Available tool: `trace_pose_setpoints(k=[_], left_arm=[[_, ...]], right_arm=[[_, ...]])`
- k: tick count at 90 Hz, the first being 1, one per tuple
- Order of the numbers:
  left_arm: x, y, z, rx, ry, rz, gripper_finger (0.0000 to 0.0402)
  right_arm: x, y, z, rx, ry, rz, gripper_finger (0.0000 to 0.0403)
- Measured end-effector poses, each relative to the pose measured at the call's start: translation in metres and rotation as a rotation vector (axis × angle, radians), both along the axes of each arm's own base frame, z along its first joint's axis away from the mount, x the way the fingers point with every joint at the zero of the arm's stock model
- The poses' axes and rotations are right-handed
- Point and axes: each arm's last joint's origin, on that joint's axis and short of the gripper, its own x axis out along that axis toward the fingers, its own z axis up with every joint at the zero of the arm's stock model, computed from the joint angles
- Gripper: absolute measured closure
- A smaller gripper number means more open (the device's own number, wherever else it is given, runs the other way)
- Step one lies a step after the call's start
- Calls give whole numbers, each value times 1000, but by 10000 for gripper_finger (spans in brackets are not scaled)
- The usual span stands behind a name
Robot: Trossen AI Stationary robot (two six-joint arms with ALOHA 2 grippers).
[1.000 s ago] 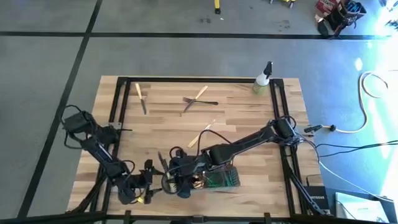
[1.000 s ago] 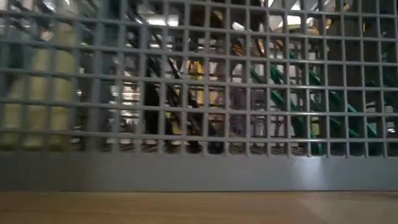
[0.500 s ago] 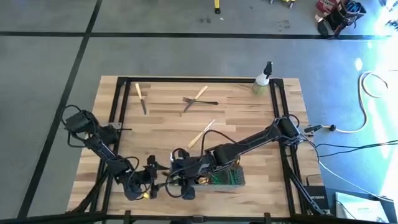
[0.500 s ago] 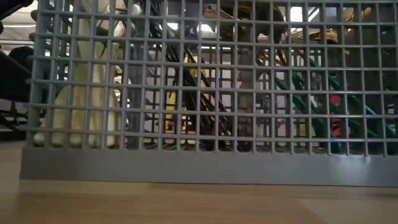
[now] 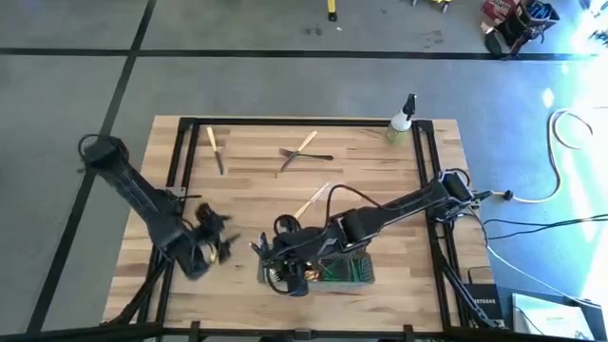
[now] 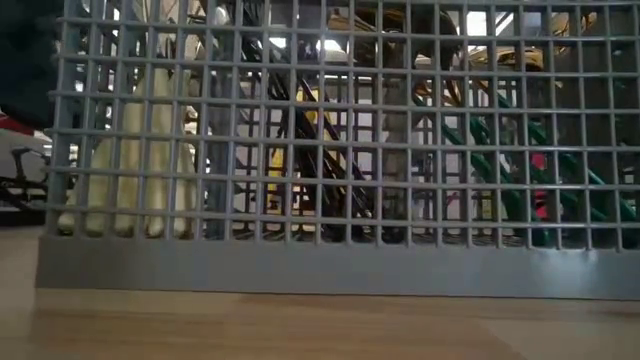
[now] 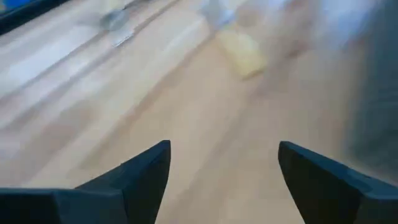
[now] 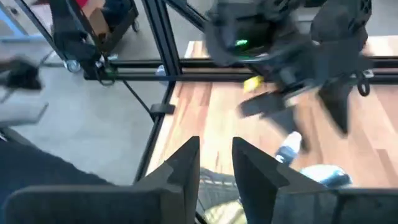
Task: Sort silverware
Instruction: Put the left yellow knife into the gray cutlery rack
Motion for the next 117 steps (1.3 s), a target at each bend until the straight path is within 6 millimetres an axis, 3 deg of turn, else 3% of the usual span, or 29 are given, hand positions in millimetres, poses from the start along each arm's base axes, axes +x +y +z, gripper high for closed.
trace_pose_setpoints(k=[10,20,32,49,77,90,117], left_arm=[[-11,52,15,6,162,241,121],[-16,93,30,-26,121,470,121],[-15,127,42,-50,-38,680,121],[9,164,42,-12,-206,741,121],[12,232,-7,-59,-112,1106,121],[22,252,-24,-55,-112,1111,121],[15,279,-59,-145,-102,1262,121]], right_arm=[[-2,-1,-1,-38,21,12,327],[-4,-3,-4,-91,42,16,327],[-4,-5,-5,-140,43,-15,327],[-4,-5,-5,-145,43,-21,327],[-5,-3,-6,-138,59,5,327],[-5,-4,-7,-154,59,14,327],[-8,-5,-11,-207,97,41,327]])
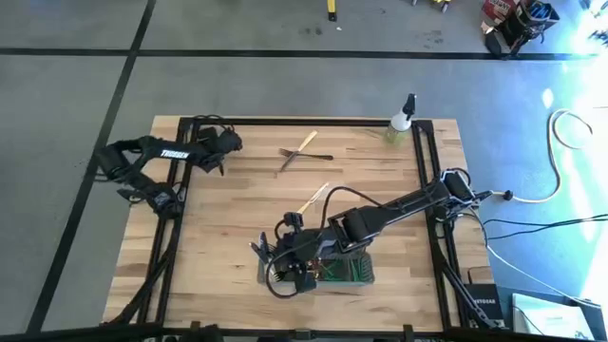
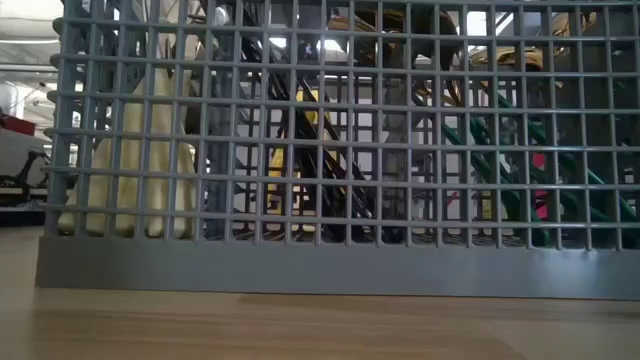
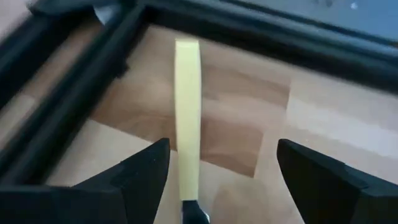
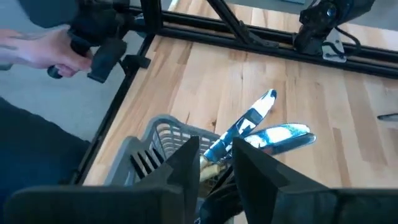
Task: Sort silverware
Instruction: Put the left yellow knife into the gray cutlery rack
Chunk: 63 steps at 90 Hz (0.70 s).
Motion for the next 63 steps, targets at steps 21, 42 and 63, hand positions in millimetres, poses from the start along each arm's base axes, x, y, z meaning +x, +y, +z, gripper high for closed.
trace_pose_setpoints(k=[21,42,63], left_arm=[[-4,12,-15,-2,-10,73,121],[-6,13,-19,-1,-12,111,174],[-8,9,-21,-16,-25,166,277]], right_arm=[[-1,-1,-2,-33,19,18,327],[-3,-2,-4,-77,36,36,327],[-3,-2,-4,-84,41,40,327]])
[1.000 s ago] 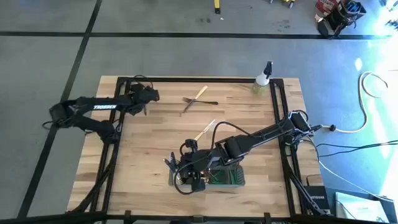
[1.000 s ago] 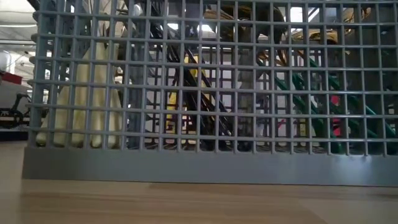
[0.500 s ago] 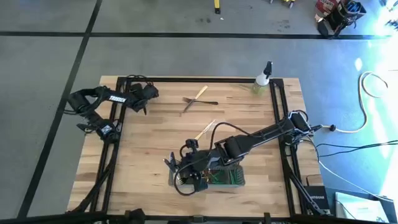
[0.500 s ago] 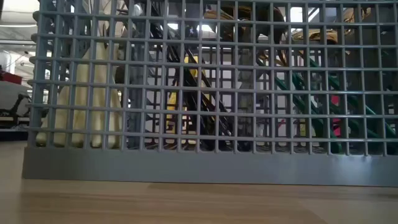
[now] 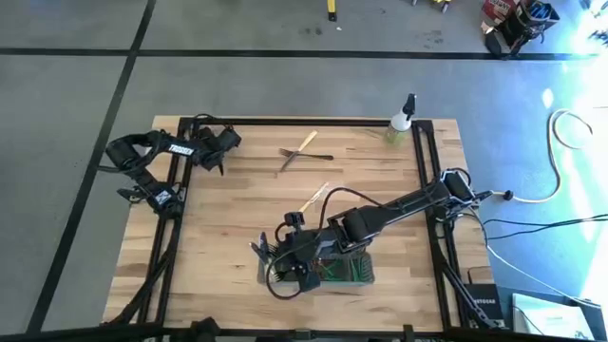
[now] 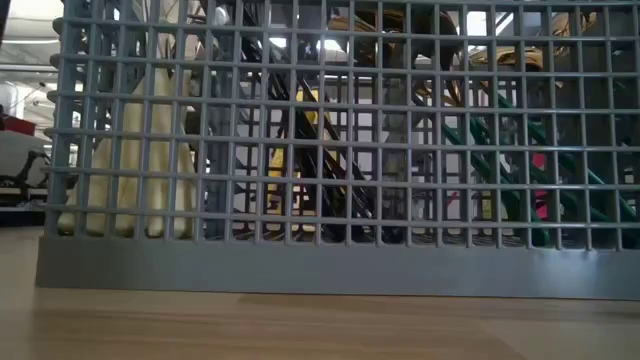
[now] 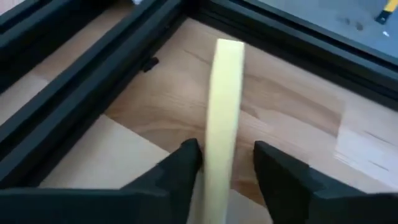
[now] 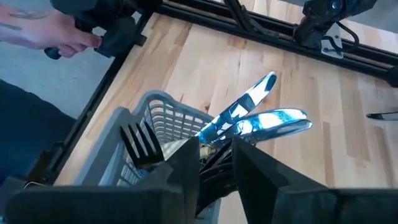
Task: Sort silverware
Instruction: Put the left yellow knife into the gray cutlery rack
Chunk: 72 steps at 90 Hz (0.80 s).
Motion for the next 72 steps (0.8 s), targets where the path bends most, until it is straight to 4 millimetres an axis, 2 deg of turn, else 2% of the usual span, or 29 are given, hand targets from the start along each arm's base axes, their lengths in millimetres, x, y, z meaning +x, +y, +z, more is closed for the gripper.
trace_pose_setpoints(k=[15,24,38,52,72], left_arm=[[7,-6,0,-7,36,-71,344],[11,-10,0,-2,87,-125,370],[17,-17,1,-19,168,-224,371],[24,-27,11,-33,167,-349,366],[32,-39,40,62,133,-456,362]], right_arm=[[0,0,0,-7,-3,-2,327],[-6,-4,10,-50,-30,-64,327],[-34,-11,45,-117,-83,-146,327],[-57,-24,70,-178,-112,-213,327],[-77,-43,85,-250,-97,-273,327]])
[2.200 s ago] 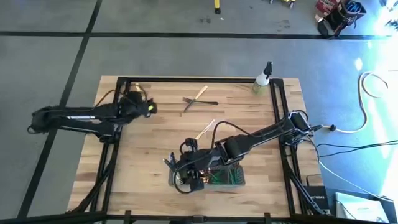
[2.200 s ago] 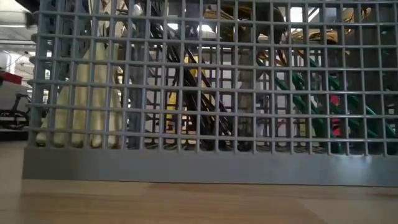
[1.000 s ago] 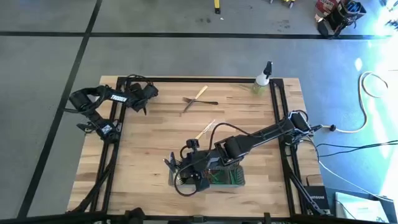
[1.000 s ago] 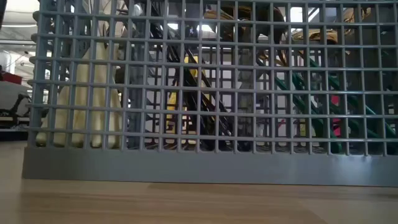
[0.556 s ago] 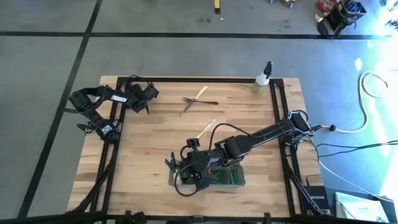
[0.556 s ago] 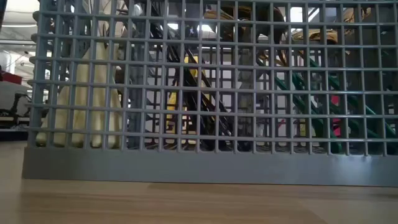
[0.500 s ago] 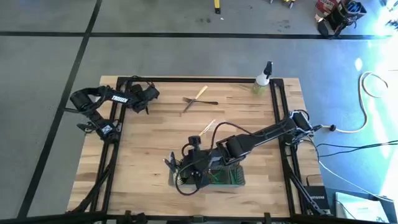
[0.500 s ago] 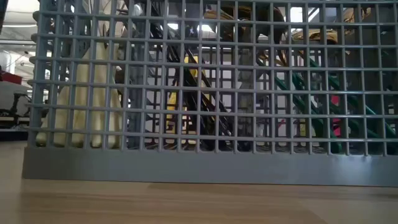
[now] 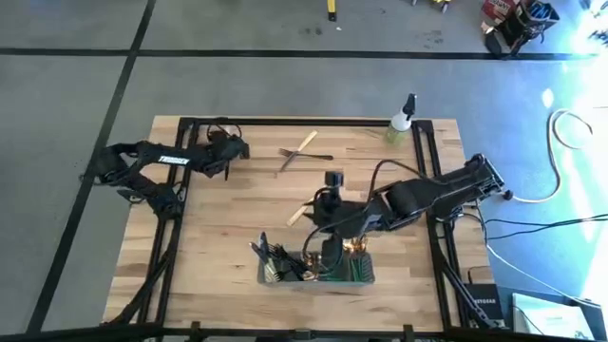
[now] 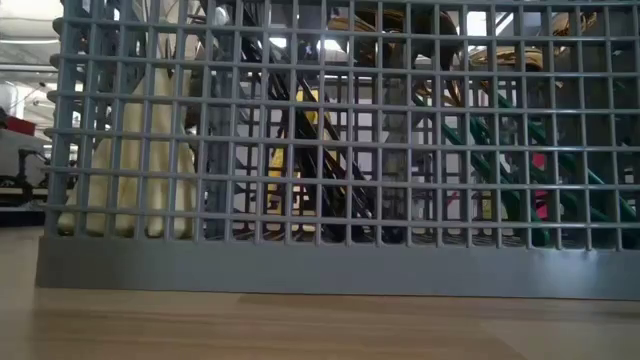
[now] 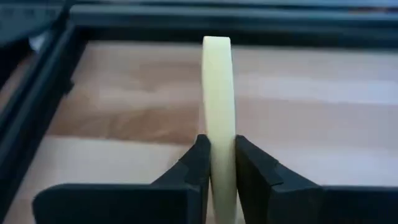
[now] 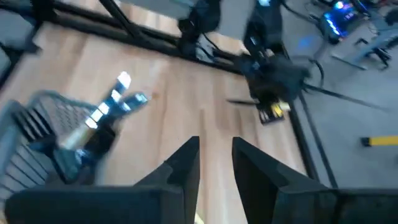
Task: Sort silverware
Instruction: Put the left yellow knife into the gray cutlery rack
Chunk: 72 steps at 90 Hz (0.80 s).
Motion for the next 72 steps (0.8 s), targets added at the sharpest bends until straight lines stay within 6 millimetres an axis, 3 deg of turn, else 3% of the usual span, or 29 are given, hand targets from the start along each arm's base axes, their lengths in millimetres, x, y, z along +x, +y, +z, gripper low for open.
trace_pose_setpoints(k=[11,32,55,72], left_arm=[[3,-10,18,30,-35,-92,364],[12,-42,59,78,-107,-411,372],[24,-79,120,135,-71,-765,372],[39,-111,179,230,35,-982,372]], right_arm=[[-9,-15,2,-24,56,-35,327],[-6,-43,-3,-47,159,-34,327],[-13,-73,-9,-184,333,-16,327],[-24,-91,0,-39,309,-115,327]])
